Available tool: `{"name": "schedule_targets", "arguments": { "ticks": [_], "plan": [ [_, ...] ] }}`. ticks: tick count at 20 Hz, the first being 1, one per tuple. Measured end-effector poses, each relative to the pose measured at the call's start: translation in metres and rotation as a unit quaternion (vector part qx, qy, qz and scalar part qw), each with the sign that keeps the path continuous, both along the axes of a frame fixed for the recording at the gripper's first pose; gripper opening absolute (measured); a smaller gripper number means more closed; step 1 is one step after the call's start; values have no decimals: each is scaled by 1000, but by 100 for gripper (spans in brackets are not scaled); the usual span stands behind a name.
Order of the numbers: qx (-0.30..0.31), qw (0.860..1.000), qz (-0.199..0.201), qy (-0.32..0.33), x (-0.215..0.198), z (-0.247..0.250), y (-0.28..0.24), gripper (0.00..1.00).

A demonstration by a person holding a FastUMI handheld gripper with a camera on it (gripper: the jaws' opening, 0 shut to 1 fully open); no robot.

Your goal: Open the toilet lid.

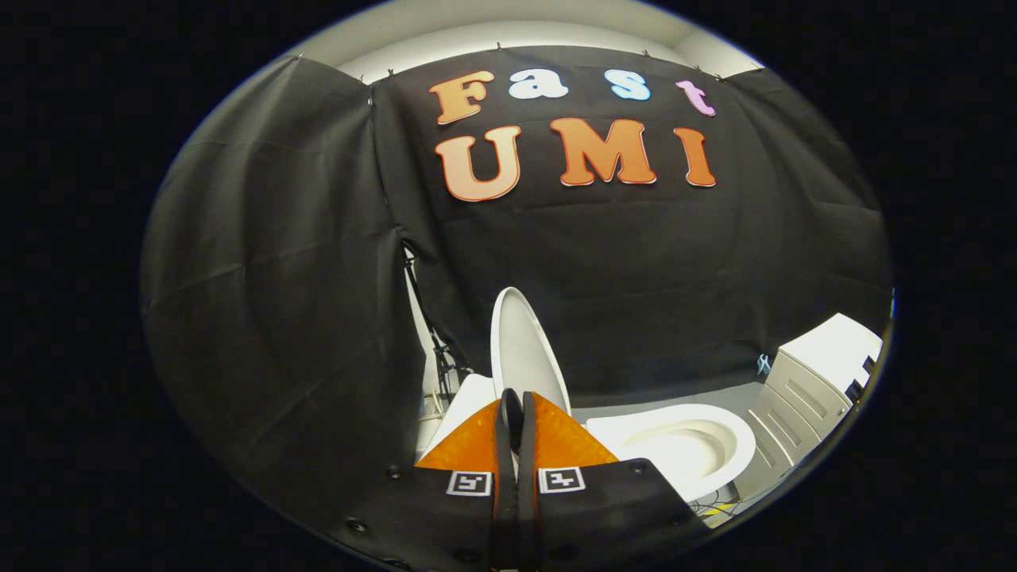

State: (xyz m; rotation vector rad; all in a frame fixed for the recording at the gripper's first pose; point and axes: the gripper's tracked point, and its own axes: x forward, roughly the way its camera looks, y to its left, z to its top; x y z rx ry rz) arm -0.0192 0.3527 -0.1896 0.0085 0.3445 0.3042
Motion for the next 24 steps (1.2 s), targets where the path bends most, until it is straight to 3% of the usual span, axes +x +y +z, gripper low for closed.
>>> {"name": "schedule_targets", "arguments": {
  "ticks": [8, 11, 16, 19, 20, 22, 24],
  "plan": [
    [-16, 1000, 14, 5, -2, -4, 15, 8],
    [-33, 999, 21, -1, -4, -1, 12, 13],
    [5, 1000, 25, 8, -7, 13, 5, 42],
    [22, 999, 27, -15, -3, 36, 1, 79],
    [29, 999, 26, -16, -2, 41, -3, 80],
    [39, 999, 16, -26, 5, 55, -14, 99],
    [45, 998, 3, -38, 12, 69, -29, 98]
  ]
}}
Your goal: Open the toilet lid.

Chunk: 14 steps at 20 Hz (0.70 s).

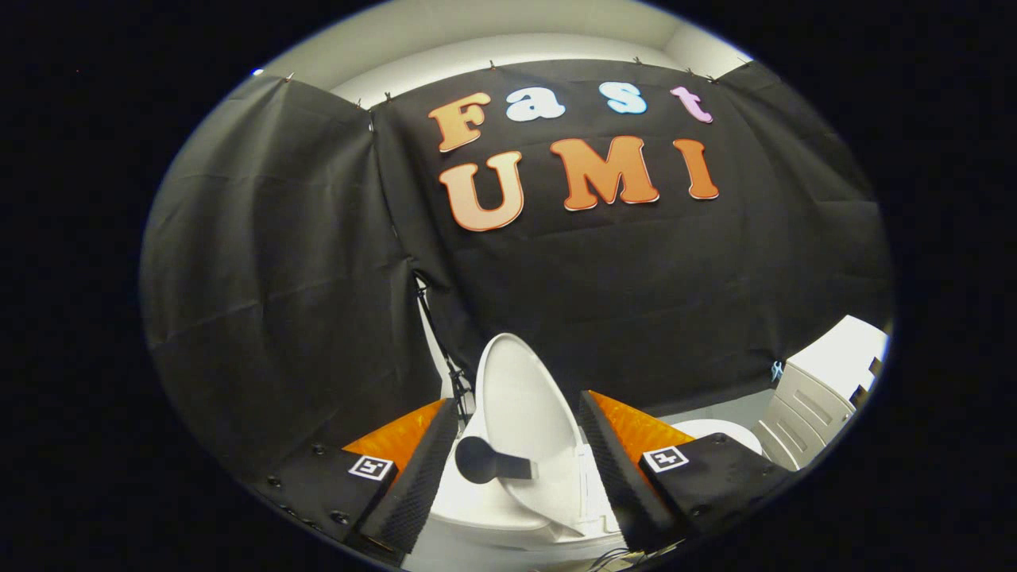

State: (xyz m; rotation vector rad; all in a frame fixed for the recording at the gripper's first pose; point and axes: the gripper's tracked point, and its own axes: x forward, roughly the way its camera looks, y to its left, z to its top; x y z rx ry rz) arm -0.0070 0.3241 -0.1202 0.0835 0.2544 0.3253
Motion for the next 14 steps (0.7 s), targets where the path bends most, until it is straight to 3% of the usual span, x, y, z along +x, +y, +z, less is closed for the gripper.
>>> {"name": "schedule_targets", "arguments": {
  "ticks": [14],
  "plan": [
    [-35, 993, -90, -61, 49, 73, -148, 98]
  ]
}}
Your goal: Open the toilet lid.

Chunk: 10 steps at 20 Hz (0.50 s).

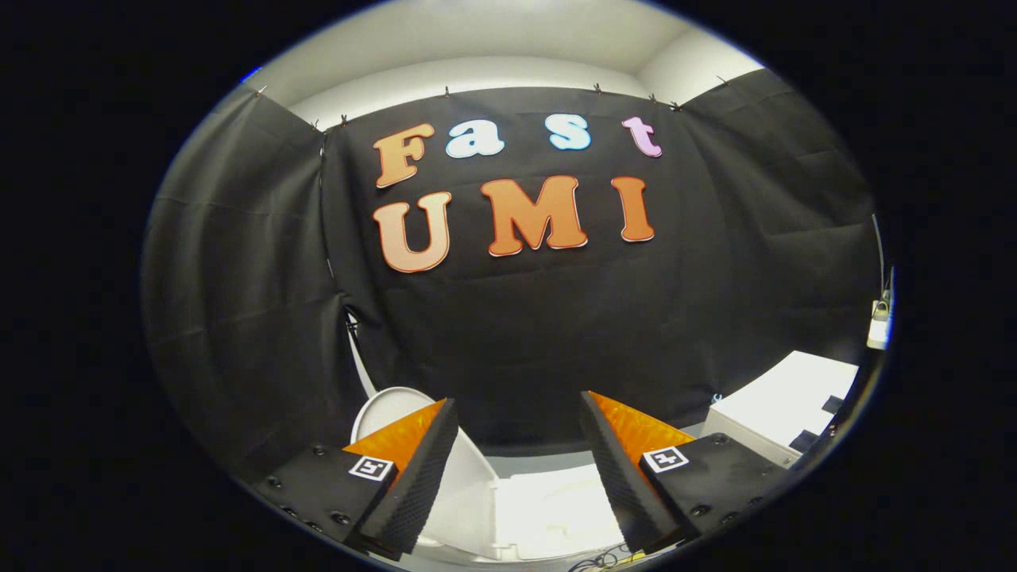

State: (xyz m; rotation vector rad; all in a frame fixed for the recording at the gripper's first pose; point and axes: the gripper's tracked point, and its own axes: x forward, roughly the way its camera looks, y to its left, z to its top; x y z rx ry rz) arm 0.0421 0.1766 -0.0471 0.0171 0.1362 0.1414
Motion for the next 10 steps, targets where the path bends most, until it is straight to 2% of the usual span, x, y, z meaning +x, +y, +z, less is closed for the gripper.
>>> {"name": "schedule_targets", "arguments": {
  "ticks": [10],
  "plan": [
    [-15, 999, -28, -19, -2, 12, -64, 98]
  ]
}}
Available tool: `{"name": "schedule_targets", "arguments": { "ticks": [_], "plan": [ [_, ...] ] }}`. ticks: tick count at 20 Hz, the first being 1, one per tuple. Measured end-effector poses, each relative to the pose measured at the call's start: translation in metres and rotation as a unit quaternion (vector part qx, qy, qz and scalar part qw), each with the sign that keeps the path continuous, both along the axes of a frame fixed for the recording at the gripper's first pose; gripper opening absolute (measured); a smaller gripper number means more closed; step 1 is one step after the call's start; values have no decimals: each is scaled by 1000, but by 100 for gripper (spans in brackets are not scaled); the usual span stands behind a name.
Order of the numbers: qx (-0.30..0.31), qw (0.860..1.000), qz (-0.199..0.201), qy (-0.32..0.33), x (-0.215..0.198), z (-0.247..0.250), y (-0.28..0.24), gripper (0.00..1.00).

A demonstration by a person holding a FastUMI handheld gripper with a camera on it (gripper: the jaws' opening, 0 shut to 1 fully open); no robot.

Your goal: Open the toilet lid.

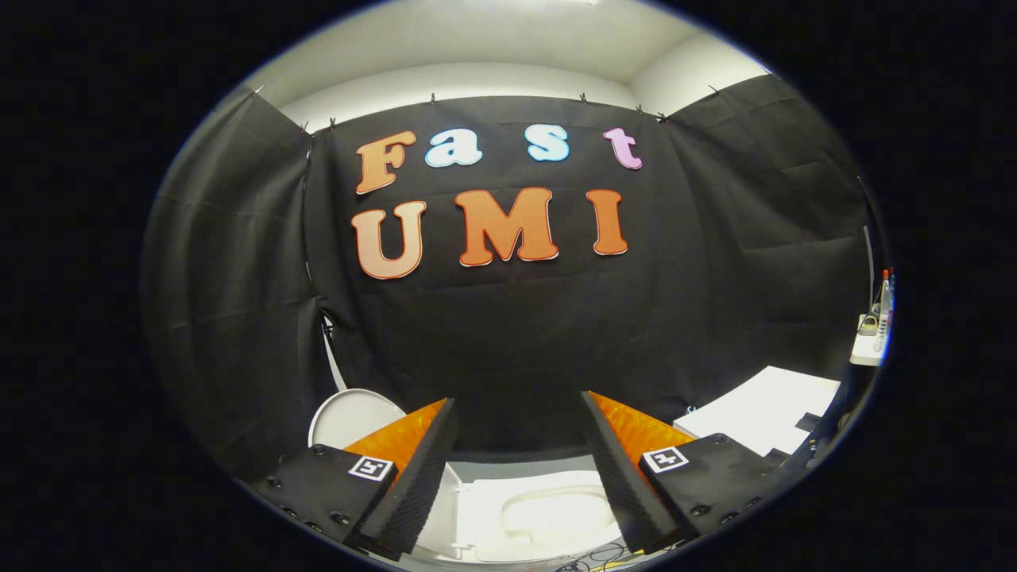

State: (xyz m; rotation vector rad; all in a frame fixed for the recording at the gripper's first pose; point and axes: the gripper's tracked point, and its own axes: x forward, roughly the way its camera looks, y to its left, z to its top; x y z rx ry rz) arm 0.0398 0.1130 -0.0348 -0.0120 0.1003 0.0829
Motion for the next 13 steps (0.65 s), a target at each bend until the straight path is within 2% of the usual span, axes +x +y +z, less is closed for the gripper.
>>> {"name": "schedule_targets", "arguments": {
  "ticks": [6, 13],
  "plan": [
    [-8, 1000, -21, -6, 0, 3, -26, 98],
    [-13, 1000, -25, -12, 1, 3, -31, 98]
  ]
}}
